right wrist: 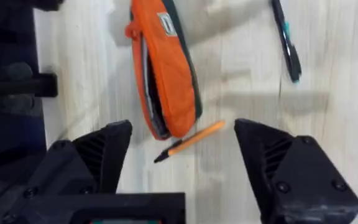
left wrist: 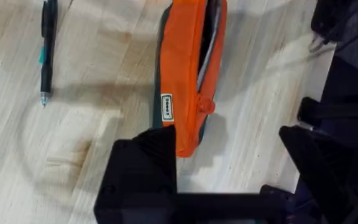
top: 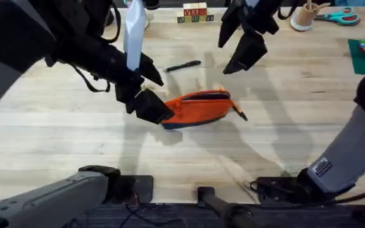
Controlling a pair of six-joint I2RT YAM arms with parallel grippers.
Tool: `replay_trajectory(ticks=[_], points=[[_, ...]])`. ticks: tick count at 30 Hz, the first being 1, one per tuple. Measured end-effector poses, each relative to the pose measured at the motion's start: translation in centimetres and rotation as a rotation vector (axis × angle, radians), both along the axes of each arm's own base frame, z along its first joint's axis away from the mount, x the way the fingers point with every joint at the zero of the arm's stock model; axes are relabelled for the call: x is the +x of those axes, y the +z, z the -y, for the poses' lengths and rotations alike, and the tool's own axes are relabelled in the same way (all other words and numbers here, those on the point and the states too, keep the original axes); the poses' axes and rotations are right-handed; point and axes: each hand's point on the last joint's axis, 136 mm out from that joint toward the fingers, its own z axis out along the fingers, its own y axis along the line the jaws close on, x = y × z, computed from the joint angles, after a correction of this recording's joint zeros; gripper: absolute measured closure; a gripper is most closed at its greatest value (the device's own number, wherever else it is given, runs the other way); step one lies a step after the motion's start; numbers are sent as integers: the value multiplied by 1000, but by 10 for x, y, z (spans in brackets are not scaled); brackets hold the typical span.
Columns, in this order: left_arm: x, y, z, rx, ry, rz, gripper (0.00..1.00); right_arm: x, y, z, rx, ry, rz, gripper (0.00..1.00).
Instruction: Unzip the bag, pick up the pens from the table one at a time and place them inside, then zip the bag closed.
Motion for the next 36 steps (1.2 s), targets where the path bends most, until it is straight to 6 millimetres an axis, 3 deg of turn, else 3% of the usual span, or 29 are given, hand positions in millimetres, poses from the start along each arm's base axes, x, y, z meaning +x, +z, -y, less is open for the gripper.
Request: replay_trajectory(ticks=[20, 21, 23, 28, 30, 36], points=[[0, 0, 0, 0, 0, -1, 6, 1, -5, 6, -83, -73, -15, 12], [0, 0, 0, 0, 0, -1, 6, 2, -5, 6, -83, -71, -14, 86], [0, 0, 0, 0, 0, -1, 6, 2, -5, 6, -83, -76, -15, 381], [0, 0, 0, 0, 0, -1, 6, 3, -5, 6, -84, -81, -14, 903], [0, 0, 0, 0, 0, -1, 6, 3, -6, 7, -88, -83, -13, 966], [0, 0, 0, 0, 0, -1, 6, 2, -6, 6, -94, -79, -10, 971]])
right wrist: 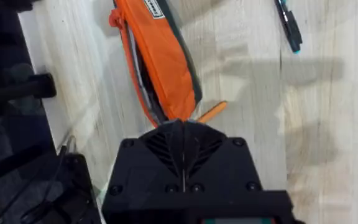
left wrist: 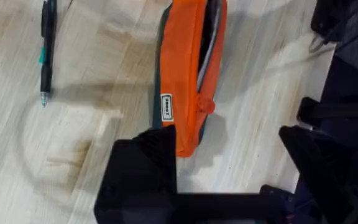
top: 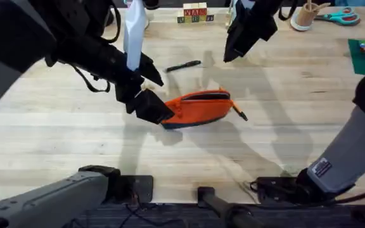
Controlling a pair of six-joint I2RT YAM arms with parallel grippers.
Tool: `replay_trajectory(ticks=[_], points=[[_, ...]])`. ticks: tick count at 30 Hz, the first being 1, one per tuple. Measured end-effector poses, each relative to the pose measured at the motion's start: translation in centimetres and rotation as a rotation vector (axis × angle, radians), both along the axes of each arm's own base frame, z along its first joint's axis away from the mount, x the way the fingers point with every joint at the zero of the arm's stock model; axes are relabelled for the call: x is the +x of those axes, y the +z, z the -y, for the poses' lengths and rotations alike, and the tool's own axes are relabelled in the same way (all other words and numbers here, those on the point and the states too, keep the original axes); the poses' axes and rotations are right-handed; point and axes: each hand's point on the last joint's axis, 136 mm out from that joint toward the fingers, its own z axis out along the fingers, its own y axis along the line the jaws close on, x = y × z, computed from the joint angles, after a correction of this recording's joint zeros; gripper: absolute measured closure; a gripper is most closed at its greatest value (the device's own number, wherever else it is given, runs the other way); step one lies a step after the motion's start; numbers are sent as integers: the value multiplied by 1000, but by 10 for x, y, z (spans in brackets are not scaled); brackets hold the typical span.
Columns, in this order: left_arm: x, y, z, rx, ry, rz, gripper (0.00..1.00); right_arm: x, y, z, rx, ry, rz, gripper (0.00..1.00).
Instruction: Unzip the bag, pick up the pens from the table one at a time and place them inside, then zip the bag closed.
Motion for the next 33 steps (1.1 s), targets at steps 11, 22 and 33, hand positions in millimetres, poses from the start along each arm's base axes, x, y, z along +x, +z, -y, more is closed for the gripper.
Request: replay_trajectory(ticks=[11, 22, 33], points=[[0, 0, 0, 0, 0, 0, 6, -3, 0, -2, 4, 62, 17, 971], [1, 0, 0, 0, 0, 3, 6, -7, 18, 4, -4, 74, 88, 971], [4, 0, 0, -2, 0, 21, 6, -48, 66, 23, 18, 46, 215, 971]])
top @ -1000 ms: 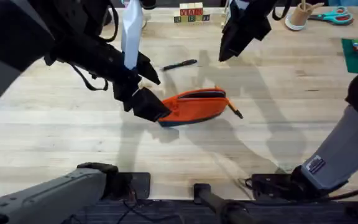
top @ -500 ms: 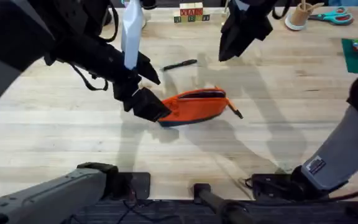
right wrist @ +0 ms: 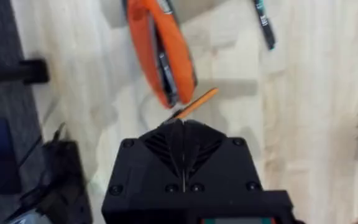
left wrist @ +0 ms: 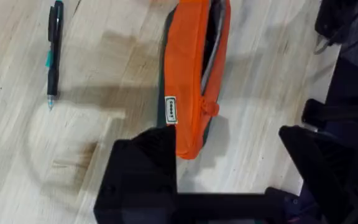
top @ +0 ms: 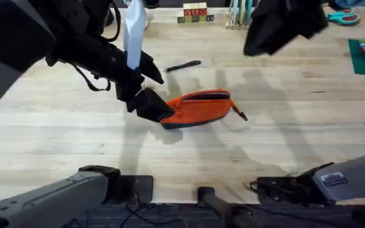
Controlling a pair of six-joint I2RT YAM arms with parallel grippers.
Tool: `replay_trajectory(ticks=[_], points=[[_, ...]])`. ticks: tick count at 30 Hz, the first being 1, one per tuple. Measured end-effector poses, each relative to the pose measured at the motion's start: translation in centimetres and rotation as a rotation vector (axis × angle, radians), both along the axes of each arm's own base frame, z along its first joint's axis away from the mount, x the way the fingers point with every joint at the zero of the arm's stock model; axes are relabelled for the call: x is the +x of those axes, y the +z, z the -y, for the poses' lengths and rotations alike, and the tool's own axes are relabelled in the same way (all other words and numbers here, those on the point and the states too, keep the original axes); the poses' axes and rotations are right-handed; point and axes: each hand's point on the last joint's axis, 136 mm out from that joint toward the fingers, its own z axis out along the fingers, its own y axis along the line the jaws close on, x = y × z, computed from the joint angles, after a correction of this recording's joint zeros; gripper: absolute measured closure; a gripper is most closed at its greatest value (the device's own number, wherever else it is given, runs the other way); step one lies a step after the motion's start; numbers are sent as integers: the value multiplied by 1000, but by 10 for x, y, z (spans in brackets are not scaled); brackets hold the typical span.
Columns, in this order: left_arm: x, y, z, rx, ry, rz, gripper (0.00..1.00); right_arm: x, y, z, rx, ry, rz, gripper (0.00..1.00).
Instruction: Unzip the bag, pick up the pens from the table one at a time and place them inside, then zip the bag closed.
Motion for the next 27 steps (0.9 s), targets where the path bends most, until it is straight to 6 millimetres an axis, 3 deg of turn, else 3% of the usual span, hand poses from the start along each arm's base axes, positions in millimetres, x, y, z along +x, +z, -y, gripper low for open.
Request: replay_trajectory(ticks=[5, 12, 16, 27], points=[[0, 0, 0, 0, 0, 1, 6, -30, -17, 11, -20, 21, -43, 970], [0, 0, 0, 0, 0, 1, 6, -46, -30, 24, -43, 55, 28, 971], [0, 0, 0, 0, 0, 2, 6, -36, -36, 18, -37, 71, 61, 971], [0, 0, 0, 0, 0, 2, 6, -14, -67, -22, -88, 184, 94, 972]])
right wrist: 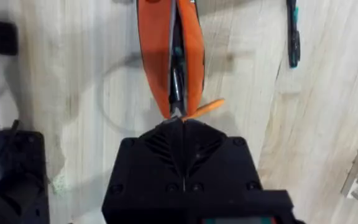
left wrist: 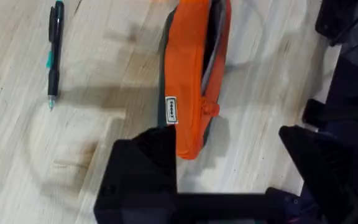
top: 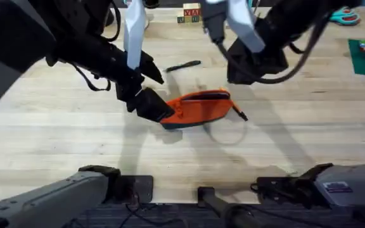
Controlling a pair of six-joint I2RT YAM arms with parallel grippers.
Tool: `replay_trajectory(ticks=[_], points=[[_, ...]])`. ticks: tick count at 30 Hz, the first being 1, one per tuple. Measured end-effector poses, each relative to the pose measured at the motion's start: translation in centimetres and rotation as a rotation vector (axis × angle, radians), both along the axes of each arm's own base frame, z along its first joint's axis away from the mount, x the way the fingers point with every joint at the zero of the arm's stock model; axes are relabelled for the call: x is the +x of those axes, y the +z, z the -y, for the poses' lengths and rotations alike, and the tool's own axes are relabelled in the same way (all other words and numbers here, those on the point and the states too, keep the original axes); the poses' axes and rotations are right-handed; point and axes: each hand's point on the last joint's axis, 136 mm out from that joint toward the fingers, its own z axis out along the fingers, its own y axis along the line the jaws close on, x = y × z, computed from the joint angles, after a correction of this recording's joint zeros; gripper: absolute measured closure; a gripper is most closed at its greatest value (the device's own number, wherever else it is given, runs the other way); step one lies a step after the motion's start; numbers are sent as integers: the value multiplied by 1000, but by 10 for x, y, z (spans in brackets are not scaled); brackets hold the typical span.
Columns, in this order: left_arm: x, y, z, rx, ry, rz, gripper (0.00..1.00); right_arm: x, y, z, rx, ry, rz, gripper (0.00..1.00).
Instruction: Unzip the bag, pick up the pens from the table one at a time and place them inside, then zip the bag closed.
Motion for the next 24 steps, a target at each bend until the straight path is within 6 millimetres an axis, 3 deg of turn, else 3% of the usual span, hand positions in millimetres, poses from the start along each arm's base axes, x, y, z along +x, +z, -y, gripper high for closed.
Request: replay_trajectory(ticks=[14, 24], points=[[1, 0, 0, -1, 0, 6, 6, 21, -52, -12, -79, -26, -102, 970], [2, 0, 0, -1, 0, 10, 6, 13, -63, -17, -100, 3, -135, 969]])
